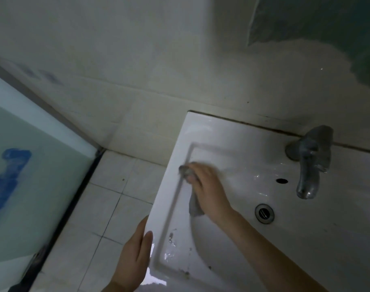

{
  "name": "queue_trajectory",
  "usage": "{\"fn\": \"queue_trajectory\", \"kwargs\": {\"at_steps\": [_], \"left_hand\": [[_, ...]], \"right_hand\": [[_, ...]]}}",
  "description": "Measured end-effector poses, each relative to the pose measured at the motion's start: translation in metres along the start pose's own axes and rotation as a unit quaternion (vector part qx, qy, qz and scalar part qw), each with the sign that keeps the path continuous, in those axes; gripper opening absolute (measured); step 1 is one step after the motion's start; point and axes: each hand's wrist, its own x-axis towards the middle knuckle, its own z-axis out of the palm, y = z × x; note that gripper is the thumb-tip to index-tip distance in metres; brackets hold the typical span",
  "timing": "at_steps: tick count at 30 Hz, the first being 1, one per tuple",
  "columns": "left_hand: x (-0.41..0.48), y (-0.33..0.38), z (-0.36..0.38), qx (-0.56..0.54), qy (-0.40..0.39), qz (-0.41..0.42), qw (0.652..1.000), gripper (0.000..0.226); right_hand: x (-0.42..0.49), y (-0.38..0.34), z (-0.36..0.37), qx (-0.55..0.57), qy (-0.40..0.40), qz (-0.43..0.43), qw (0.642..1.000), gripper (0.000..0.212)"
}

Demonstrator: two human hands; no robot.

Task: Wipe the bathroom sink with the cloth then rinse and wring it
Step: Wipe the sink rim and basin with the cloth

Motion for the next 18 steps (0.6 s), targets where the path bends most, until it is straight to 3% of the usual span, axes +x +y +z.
{"fn": "queue_trajectory", "kwargs": {"at_steps": [3, 5, 11, 15, 18], "left_hand": [[-0.001, 0.002, 0.001, -0.01, -0.004, 0.004, 1.0, 0.044], [-0.001, 0.001, 0.002, -0.014, -0.003, 0.007, 1.0, 0.045], [0.0, -0.006, 0.004, -0.018, 0.001, 0.01, 1.0, 0.044], [-0.003, -0.001, 0.005, -0.024, -0.011, 0.01, 1.0, 0.036], [-0.003, 0.001, 0.005, -0.023, -0.013, 0.004, 1.0, 0.038]], "right_hand": [[0.034, 0.012, -0.021, 0.01, 0.19, 0.069, 0.979, 0.032], [0.047, 0.018, -0.016, -0.029, 0.236, 0.091, 0.967, 0.034], [0.029, 0.024, 0.036, -0.209, 0.143, 0.113, 0.961, 0.044], [0.034, 0.019, 0.035, -0.173, 0.128, 0.157, 0.964, 0.042], [0.002, 0.011, 0.037, -0.146, 0.086, 0.118, 0.978, 0.045]]}}
